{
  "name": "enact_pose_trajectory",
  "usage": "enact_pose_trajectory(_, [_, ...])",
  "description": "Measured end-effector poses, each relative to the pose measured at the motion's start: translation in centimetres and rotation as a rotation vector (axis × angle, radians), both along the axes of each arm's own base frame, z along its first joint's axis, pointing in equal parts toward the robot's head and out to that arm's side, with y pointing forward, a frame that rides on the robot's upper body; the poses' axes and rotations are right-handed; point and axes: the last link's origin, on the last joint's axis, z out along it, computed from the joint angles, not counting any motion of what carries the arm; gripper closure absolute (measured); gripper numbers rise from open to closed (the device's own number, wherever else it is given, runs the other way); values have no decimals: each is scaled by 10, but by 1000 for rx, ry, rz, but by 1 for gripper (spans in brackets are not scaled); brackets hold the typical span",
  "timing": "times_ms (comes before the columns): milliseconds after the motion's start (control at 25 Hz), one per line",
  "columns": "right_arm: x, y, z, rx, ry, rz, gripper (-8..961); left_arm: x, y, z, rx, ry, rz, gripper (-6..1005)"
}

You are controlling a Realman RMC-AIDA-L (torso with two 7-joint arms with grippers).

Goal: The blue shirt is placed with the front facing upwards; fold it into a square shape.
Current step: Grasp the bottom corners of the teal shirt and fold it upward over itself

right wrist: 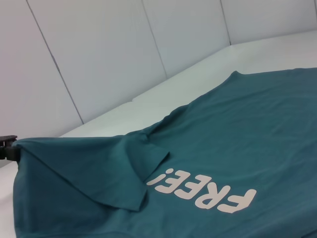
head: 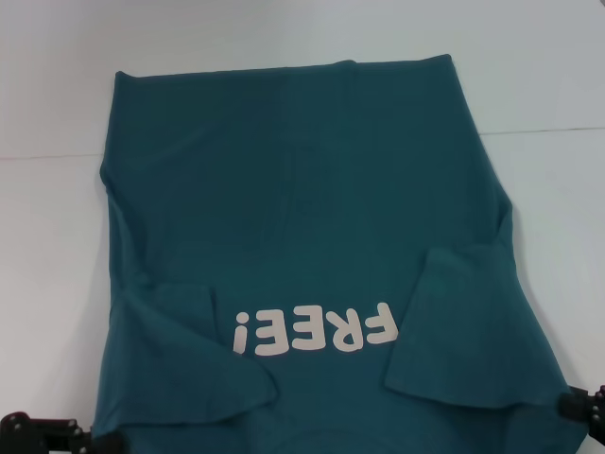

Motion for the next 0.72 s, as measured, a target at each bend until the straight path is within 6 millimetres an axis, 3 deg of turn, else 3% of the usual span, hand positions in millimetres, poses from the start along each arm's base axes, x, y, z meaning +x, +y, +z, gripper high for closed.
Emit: enact_pose_trajectory(720, [1,0,-5,-2,6,11,927,3,-2,-2,-12,-20,-15,958])
